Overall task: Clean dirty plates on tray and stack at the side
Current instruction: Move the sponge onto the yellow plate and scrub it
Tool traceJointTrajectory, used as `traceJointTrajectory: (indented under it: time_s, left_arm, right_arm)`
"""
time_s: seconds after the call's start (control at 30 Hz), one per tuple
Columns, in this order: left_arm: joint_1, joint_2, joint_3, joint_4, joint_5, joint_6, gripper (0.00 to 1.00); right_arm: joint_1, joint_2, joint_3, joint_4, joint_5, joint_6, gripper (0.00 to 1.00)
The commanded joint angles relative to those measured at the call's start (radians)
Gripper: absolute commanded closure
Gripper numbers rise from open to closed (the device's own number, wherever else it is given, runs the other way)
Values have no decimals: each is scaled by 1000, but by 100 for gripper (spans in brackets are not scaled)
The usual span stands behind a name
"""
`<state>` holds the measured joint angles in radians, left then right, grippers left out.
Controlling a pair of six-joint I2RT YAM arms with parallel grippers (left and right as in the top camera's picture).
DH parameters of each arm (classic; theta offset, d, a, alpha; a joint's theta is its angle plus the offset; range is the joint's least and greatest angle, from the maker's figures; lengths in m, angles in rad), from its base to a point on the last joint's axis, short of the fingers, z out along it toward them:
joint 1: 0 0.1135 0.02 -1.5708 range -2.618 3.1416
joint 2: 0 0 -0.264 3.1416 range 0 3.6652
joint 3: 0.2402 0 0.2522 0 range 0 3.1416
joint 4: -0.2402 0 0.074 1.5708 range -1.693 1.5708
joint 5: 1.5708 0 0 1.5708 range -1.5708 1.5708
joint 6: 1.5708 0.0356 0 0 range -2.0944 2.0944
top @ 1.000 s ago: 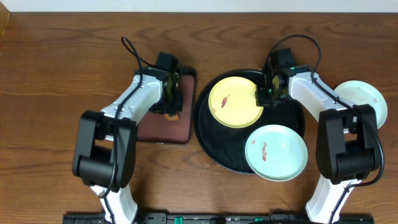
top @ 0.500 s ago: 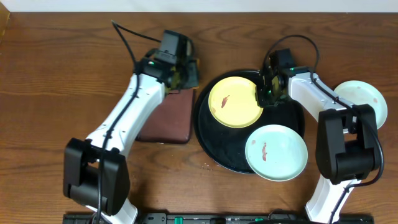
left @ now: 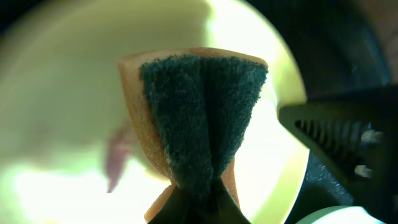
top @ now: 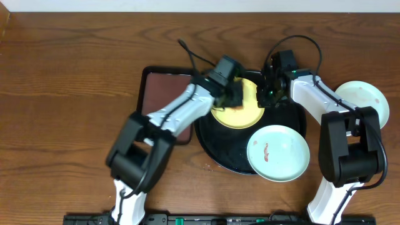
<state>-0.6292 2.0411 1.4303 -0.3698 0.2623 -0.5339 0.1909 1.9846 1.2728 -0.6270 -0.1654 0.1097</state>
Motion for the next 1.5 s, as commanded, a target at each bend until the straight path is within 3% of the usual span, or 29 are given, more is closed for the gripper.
traceJointTrajectory:
  time_s: [0.0,0.23,0.53,0.73,0.8,0.93,1.2,1.47]
  left_arm:
    - [-28,52,18,27,15,-62,93]
    - [10,113,18,57,-55,-59,93]
    - [55,111,18,-74,-309,148,93]
    - [20,108,25,-206,-589,186,93]
    - [9,104,37,-253,-608,185,93]
    - [-18,102,43,-256,-478,141,92]
    - [-26,103,42,-92,103,-190,92]
    - [-43,103,42,-170,184,-231,93]
  right_arm:
    - [0,30,-43,-23,33,-10,99]
    - [1,30,-43,-40,33,-10,99]
    - [0,30,-43,-57,33,-14,99]
    - [0,30,-43,-58,33,-13,99]
    - [0,30,-43,-59,33,-13,99]
    - [0,30,-43,-59,33,-10,99]
    - [0,30,-43,-62,34,10,99]
    - [0,30,-43,-62,33,10,99]
